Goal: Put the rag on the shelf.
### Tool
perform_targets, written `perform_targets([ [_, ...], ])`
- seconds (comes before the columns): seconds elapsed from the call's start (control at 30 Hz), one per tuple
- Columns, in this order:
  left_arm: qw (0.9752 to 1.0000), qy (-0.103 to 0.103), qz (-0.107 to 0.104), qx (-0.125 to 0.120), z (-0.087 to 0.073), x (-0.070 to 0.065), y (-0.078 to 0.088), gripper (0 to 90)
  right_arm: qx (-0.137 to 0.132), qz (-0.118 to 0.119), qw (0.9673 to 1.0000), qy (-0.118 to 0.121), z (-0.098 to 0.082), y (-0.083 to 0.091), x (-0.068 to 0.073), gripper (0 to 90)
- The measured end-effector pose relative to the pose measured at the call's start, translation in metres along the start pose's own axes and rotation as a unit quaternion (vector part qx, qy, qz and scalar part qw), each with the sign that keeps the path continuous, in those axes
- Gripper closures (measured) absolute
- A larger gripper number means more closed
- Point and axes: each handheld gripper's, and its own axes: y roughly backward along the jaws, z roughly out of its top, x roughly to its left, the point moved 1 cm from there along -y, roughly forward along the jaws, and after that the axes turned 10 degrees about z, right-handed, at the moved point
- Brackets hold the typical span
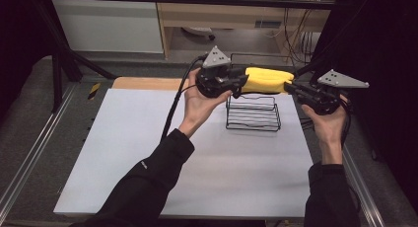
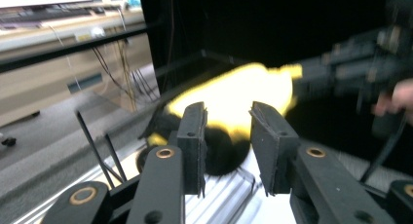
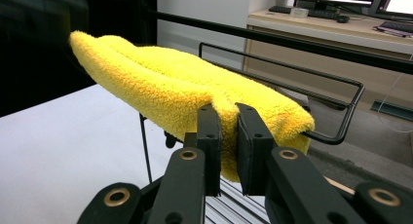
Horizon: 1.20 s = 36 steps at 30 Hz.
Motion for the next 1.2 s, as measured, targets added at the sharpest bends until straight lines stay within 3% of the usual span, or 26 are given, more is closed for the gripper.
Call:
perform_targets([
  [0.17, 0.9992, 0.003, 0.006, 0.038, 0.003, 0.005, -0.016, 80.3, 0.002, 0.001, 1.0000, 0.004, -0.004, -0.001, 0.000, 81.4],
  [0.33, 0.9966, -0.010, -0.020, 0.080, -0.014, 0.001, -0.029, 89.5, 0.003, 0.003, 1.0000, 0.004, -0.007, -0.002, 0.000, 80.2],
  [0.5, 0.9953, -0.022, -0.026, 0.091, -0.027, -0.002, -0.033, 89.7, 0.010, 0.006, 0.9999, 0.003, -0.011, -0.003, 0.001, 75.8],
  [0.73, 0.9944, -0.041, -0.018, 0.096, -0.035, -0.004, -0.037, 89.8, -0.007, 0.013, 0.9998, -0.012, -0.004, -0.001, 0.006, 50.2],
  [0.87, 0.9940, -0.043, -0.017, 0.099, -0.041, -0.004, -0.040, 89.8, -0.015, 0.020, 0.9995, -0.017, 0.004, 0.000, 0.011, 47.6],
  [0.93, 0.9937, -0.045, -0.016, 0.101, -0.046, -0.005, -0.042, 89.9, -0.012, 0.022, 0.9995, -0.020, 0.004, -0.001, 0.012, 61.2],
  [1.07, 0.9939, -0.044, -0.015, 0.101, -0.054, -0.006, -0.045, 89.8, 0.037, 0.012, 0.9979, -0.052, -0.009, -0.009, 0.008, 86.3],
  [1.2, 0.9939, -0.046, -0.012, 0.100, -0.060, -0.005, -0.049, 89.8, 0.061, 0.004, 0.9952, -0.076, -0.031, -0.016, 0.002, 90.0],
])
